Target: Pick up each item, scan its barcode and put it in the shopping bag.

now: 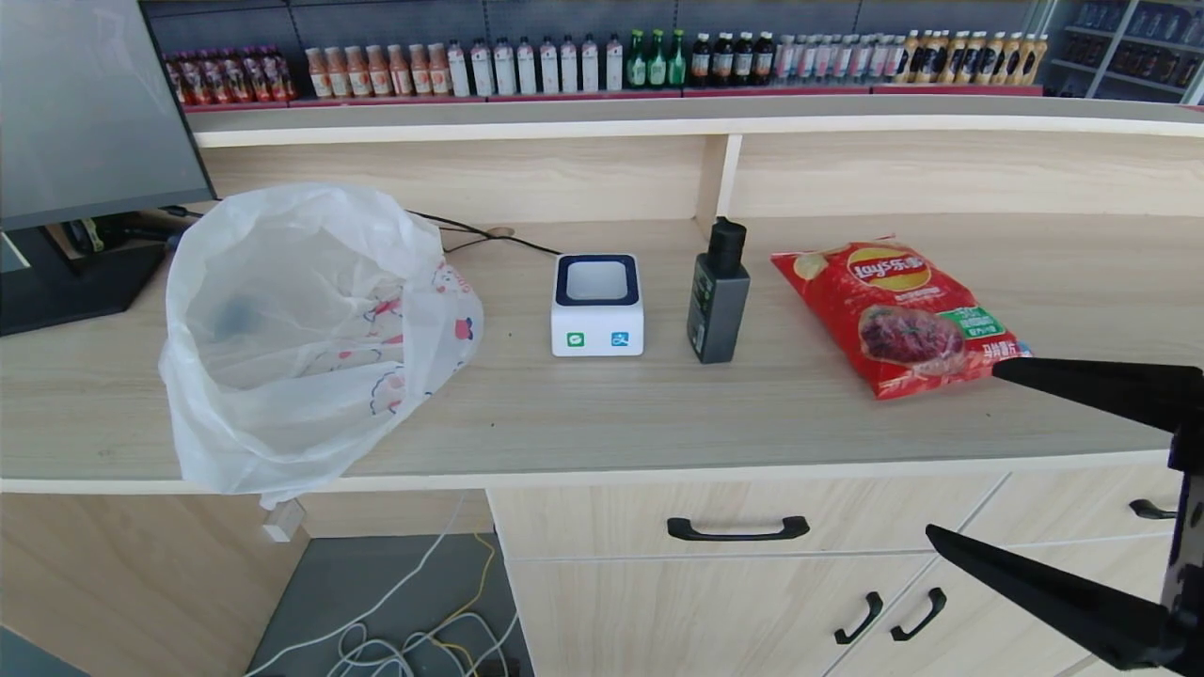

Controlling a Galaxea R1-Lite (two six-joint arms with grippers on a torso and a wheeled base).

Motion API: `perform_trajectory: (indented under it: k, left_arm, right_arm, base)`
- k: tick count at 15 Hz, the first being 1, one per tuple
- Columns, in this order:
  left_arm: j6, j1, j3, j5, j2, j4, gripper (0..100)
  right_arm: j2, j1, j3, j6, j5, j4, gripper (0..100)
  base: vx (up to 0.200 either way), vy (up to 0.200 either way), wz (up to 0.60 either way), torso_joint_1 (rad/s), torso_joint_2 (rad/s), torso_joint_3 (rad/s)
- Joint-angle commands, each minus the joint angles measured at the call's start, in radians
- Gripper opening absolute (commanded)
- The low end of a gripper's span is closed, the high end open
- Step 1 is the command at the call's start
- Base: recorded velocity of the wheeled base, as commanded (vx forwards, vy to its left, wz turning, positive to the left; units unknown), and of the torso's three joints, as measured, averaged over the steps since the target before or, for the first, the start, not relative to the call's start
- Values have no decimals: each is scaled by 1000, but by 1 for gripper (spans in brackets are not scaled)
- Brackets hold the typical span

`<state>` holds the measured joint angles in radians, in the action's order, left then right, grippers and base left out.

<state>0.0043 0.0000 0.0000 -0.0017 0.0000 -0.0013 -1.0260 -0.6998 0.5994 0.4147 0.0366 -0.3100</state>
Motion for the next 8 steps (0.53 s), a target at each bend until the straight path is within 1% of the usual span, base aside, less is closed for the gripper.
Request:
perform_trajectory:
  k: [1, 2, 3, 4, 6, 7, 8]
  left_arm:
    - [0, 0, 0, 0, 0, 0, 100]
    - [0, 0, 0, 0, 0, 0, 100]
    - [0, -2, 0, 0, 0, 0, 100]
    - [0, 0, 0, 0, 0, 0, 100]
    - [0, 0, 0, 0, 0, 0, 100]
    - [0, 0, 0, 0, 0, 0, 100]
    - [0, 0, 0, 0, 0, 0, 100]
  right_arm:
    - [-112, -182, 2, -116, -172, -58, 100]
    - [-120, -242, 7, -175, -245, -58, 100]
    - [-123, -248, 8, -183, -254, -58, 100]
    - [-167, -288, 34, -261, -346, -83, 100]
    - [-235, -302, 46, -315, -449, -169, 100]
    - [-267, -302, 56, -330, -478, -225, 100]
    - [-298, -302, 66, -353, -486, -270, 100]
  base:
    - [0, 0, 0, 0, 0, 0]
    - [0, 0, 0, 0, 0, 0]
    - [0, 0, 0, 0, 0, 0]
    - [0, 0, 0, 0, 0, 0]
    - [0, 0, 0, 0, 0, 0]
    - [0, 0, 0, 0, 0, 0]
    - [0, 0, 0, 0, 0, 0]
